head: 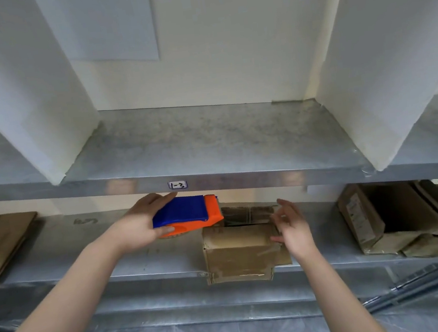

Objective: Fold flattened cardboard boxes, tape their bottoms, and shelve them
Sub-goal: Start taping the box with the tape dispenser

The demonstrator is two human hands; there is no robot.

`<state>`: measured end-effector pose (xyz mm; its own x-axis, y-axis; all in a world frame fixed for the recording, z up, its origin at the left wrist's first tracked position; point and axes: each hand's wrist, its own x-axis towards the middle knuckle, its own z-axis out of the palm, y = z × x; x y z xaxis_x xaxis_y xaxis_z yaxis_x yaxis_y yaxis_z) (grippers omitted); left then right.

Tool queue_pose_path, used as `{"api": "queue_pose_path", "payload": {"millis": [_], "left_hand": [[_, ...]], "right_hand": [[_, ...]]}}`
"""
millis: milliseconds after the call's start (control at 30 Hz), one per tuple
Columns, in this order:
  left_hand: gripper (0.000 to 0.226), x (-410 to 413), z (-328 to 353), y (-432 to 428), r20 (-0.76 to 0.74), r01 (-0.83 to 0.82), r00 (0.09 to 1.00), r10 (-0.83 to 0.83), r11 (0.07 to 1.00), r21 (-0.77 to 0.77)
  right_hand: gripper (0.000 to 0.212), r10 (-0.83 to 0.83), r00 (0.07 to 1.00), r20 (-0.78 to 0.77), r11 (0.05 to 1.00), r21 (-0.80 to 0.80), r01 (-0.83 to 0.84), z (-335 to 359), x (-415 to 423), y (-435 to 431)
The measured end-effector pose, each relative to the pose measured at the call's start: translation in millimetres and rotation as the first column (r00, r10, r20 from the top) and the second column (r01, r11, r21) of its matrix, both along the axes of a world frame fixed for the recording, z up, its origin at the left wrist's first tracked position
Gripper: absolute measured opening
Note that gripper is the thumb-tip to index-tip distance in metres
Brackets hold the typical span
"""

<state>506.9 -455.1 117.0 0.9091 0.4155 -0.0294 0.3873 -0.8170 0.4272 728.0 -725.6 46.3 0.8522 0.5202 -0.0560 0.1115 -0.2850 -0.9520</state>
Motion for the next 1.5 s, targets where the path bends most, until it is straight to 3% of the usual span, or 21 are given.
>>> {"api": "queue_pose_path", "payload": {"millis": [200, 500, 600, 700, 833, 933, 1033, 1133, 1267, 1400, 1500], "left_hand": [[0.079, 6, -2, 3, -0.154, 0.069, 0.985, -0.072, 0.997, -0.023], [0.080, 1, 12, 24, -0.224, 0.173, 0.960, -0.168, 0.985, 0.004], [0.078, -13, 10, 38, -0.225, 0.119, 0.968, -0.107, 0.992, 0.044], [0.077, -29, 6, 51, -0.216, 0.060, 0.976, -0.041, 0.995, 0.081], [0.076, -20, -10, 45, -0.147, 0.144, 0.981, -0.129, 0.984, 0.100], [0.074, -10, -14, 40, -0.140, 0.118, 0.985, -0.102, 0.987, 0.107], [0.075, -5, -17, 39, -0.168, 0.085, 0.984, -0.063, 0.989, 0.124], [0.076, -1, -16, 39, -0.185, 0.072, 0.981, -0.052, 0.992, 0.103], [0.076, 2, -17, 38, -0.219, 0.079, 0.974, -0.052, 0.990, 0.120], [0.078, 2, -19, 36, -0.236, 0.082, 0.971, -0.046, 0.986, 0.146], [0.078, 0, -24, 36, -0.249, 0.091, 0.967, -0.050, 0.983, 0.156]], "right_hand": [[0.018, -0.088, 0.983, -0.164, 0.993, -0.091, 0.074, -6, 2, 5], [0.014, -0.078, 0.978, -0.192, 0.987, -0.152, 0.048, -12, 10, 14], [0.016, -0.152, 0.946, -0.285, 0.987, -0.098, 0.129, -16, 21, 6], [0.008, -0.114, 0.932, -0.344, 0.993, -0.049, 0.103, -16, 27, 7], [0.011, -0.113, 0.917, -0.383, 0.988, 0.050, 0.143, -13, 17, 16], [0.005, -0.117, 0.876, -0.468, 0.979, 0.093, 0.180, -14, 19, 11], [0.021, -0.084, 0.845, -0.528, 0.965, 0.168, 0.202, -15, 19, 6], [0.023, -0.110, 0.811, -0.575, 0.948, 0.186, 0.260, -17, 18, 6], [0.021, -0.197, 0.806, -0.559, 0.932, 0.149, 0.331, -23, 15, 5], [0.017, -0.315, 0.864, -0.392, 0.941, -0.011, 0.338, -32, 10, 4], [0.020, -0.315, 0.860, -0.402, 0.946, -0.065, 0.316, -41, 8, 2]]}}
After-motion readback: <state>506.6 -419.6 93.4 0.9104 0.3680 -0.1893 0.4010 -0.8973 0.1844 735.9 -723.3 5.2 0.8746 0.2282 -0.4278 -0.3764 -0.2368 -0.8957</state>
